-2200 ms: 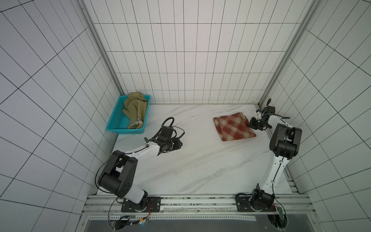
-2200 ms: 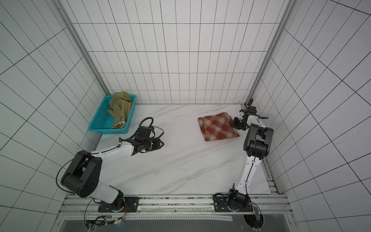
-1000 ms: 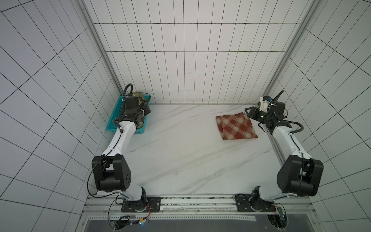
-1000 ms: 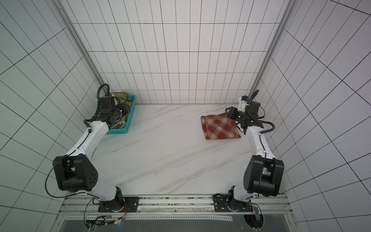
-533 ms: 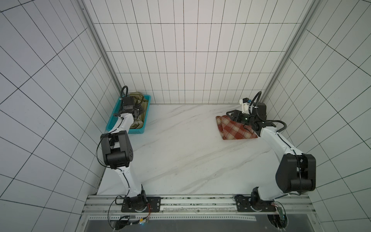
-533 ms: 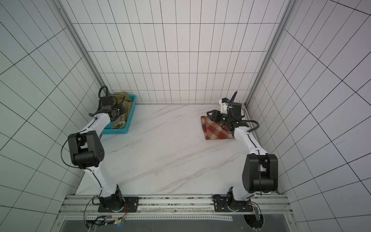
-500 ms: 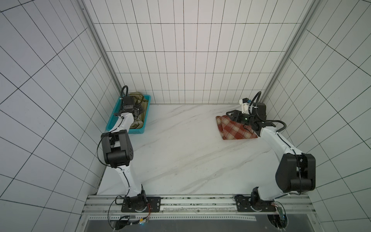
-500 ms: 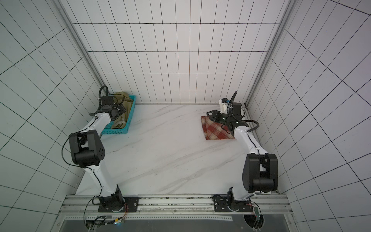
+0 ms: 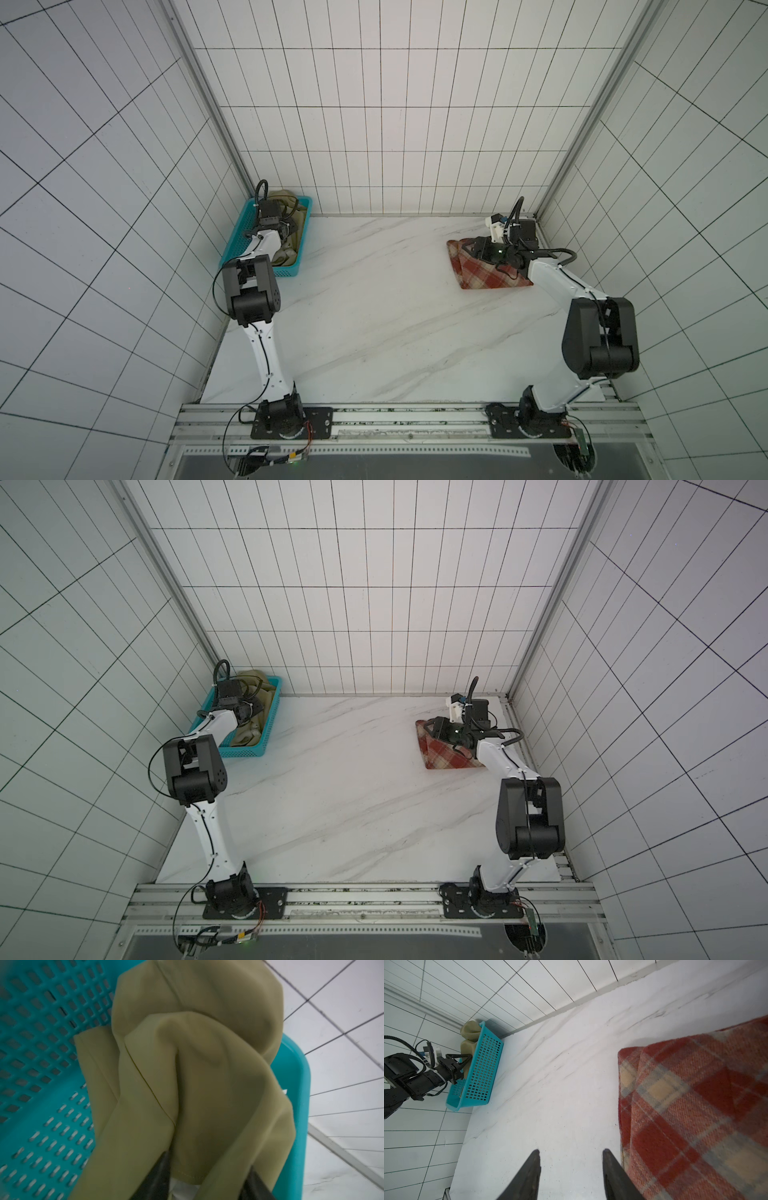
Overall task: Fold and stack skirts
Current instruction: Pick up the skirt from the basket.
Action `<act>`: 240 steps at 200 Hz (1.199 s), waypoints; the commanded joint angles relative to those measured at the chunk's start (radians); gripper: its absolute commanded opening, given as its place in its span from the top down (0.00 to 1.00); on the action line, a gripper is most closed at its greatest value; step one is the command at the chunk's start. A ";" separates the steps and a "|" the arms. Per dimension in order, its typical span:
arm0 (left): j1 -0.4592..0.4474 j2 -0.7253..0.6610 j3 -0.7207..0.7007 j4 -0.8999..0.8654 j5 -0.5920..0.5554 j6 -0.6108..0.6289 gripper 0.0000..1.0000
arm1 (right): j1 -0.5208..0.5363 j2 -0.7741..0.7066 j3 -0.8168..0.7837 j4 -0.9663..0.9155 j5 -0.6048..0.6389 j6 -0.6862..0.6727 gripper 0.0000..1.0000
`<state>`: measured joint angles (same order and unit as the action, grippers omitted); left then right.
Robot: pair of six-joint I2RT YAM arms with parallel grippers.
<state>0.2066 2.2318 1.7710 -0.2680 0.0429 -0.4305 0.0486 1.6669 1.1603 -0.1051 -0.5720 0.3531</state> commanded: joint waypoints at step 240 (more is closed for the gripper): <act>-0.218 -0.802 -0.081 0.414 0.606 -0.372 1.00 | 0.060 -0.446 -0.094 -0.034 -0.015 0.037 0.58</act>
<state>0.0834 1.4960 1.7935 0.0929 0.5751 -0.7406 0.0982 1.2575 1.1328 -0.1406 -0.5594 0.3740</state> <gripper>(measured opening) 0.049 0.425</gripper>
